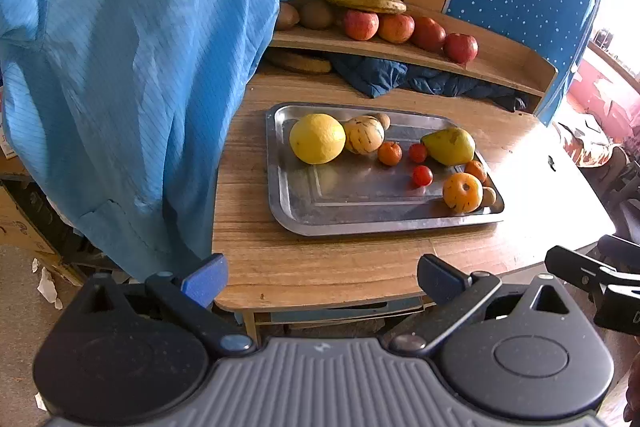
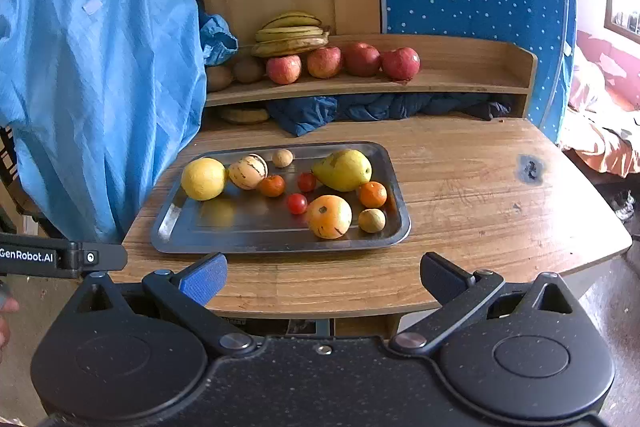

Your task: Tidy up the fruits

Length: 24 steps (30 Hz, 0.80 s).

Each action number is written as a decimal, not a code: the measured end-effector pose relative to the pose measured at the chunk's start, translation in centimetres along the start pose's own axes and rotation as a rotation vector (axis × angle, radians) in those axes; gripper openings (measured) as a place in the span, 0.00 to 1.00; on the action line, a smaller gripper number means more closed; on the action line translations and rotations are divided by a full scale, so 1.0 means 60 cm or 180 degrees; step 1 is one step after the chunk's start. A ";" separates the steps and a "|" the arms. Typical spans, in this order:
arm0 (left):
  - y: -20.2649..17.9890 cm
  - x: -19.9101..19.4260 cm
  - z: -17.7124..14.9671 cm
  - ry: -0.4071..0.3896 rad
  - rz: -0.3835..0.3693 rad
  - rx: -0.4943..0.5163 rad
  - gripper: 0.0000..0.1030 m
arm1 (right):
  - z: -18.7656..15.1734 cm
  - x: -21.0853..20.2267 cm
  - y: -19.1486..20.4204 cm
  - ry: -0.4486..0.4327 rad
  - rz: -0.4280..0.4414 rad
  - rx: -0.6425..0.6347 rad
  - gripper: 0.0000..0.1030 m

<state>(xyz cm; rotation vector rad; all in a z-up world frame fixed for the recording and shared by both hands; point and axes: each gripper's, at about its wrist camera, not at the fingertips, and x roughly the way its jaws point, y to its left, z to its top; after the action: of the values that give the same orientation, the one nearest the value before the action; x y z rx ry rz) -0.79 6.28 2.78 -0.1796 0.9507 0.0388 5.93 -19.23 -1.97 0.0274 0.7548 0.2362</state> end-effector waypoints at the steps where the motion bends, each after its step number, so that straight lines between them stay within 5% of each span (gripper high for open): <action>1: 0.000 0.001 0.001 0.0001 -0.0001 0.0012 0.99 | 0.000 0.000 0.000 -0.0002 0.0001 0.0017 0.99; 24: -0.001 0.000 0.003 0.0006 0.0019 0.0052 0.99 | -0.001 0.006 0.000 0.0022 0.0022 0.0052 0.99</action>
<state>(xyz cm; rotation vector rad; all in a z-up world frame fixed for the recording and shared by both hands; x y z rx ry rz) -0.65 6.22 2.89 -0.1616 0.9533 0.0363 6.13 -19.13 -2.29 0.0447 0.7637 0.2367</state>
